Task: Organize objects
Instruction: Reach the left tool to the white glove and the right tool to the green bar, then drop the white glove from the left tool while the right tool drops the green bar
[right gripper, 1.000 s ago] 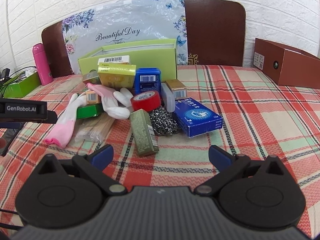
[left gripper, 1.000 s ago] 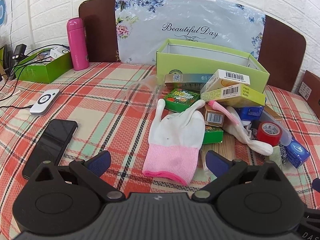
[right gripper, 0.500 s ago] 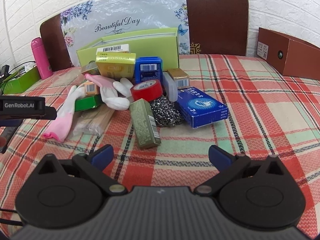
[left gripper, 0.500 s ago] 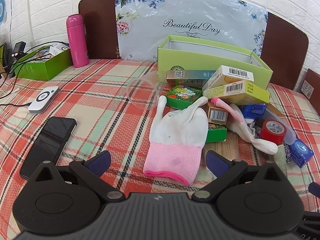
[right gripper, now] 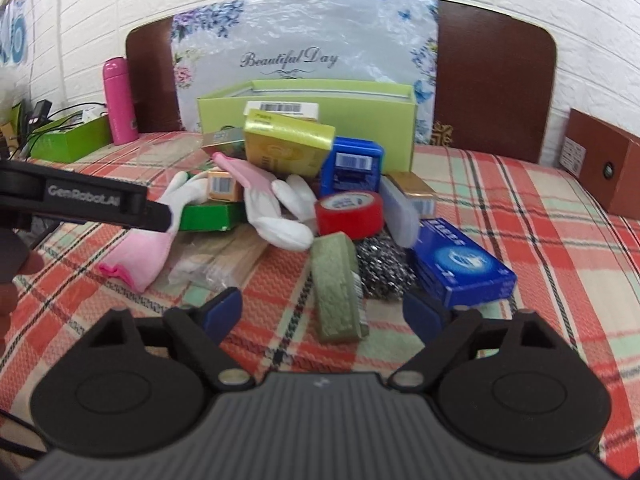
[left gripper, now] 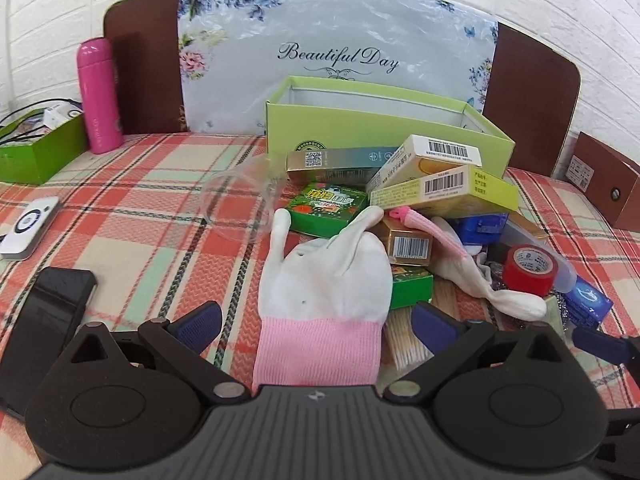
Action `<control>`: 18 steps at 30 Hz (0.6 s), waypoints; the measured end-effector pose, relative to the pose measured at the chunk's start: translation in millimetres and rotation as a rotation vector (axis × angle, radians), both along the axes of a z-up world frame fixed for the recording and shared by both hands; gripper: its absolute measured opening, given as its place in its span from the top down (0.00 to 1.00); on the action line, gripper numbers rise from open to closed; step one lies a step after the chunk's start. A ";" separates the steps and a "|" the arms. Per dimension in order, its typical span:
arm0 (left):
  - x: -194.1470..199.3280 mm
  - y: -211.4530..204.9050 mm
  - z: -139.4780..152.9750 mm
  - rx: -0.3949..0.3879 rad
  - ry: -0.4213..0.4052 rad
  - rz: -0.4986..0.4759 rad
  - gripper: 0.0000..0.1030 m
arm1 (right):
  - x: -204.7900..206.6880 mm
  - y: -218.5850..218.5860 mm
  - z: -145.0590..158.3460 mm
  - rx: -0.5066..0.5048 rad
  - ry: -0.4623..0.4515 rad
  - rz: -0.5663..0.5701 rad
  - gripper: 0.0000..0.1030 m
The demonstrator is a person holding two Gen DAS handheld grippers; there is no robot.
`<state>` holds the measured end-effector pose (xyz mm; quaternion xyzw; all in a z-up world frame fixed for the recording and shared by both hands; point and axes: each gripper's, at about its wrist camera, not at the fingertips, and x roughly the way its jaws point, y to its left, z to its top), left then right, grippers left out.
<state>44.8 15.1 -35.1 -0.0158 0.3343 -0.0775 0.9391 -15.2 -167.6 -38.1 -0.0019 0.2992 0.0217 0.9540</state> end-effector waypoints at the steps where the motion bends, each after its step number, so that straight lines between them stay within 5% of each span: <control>1: 4.4 2.1 -1.2 -0.015 0.007 -0.003 0.00 | 2.6 1.4 -1.8 -0.004 -0.003 0.007 0.24; 4: 16.2 10.4 -3.1 -0.085 0.021 -0.017 0.05 | 10.4 4.1 -7.5 -0.007 -0.001 0.018 0.41; 8: 28.4 14.6 -8.0 -0.167 0.064 -0.074 0.28 | 15.0 2.9 -12.3 -0.030 0.000 -0.001 0.69; 12: 27.9 12.9 -16.7 -0.244 0.121 -0.157 0.67 | 8.4 -2.6 -13.0 0.008 0.021 0.028 0.78; 15: 18.1 10.8 -14.1 -0.182 0.107 -0.173 0.96 | -2.3 -4.4 -9.5 0.029 0.010 0.045 0.78; 18: 10.0 24.1 -6.2 -0.219 0.117 -0.167 0.97 | -15.2 -5.2 0.2 0.026 -0.038 0.069 0.78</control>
